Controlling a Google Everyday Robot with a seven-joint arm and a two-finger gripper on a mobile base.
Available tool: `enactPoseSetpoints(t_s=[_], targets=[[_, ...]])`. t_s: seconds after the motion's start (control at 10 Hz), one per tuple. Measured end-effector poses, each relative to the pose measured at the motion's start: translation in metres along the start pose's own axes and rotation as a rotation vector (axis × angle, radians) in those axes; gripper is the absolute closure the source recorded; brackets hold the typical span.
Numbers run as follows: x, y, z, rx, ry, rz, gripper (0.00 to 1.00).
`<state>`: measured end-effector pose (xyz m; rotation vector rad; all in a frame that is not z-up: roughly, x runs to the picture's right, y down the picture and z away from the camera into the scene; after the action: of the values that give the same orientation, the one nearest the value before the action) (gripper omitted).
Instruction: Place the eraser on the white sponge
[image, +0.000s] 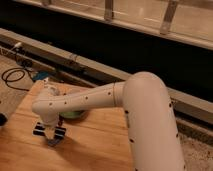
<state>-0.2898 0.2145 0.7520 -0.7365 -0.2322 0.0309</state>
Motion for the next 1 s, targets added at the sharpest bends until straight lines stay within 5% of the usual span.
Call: enactPoseSetpoints(t_s=[0.5,1.0], targets=[[-0.0001,0.0002,0.0000,0.000,0.000,0.000,0.23],[0.0000,0.0003,0.0002,-0.001,0.000,0.000,0.20]])
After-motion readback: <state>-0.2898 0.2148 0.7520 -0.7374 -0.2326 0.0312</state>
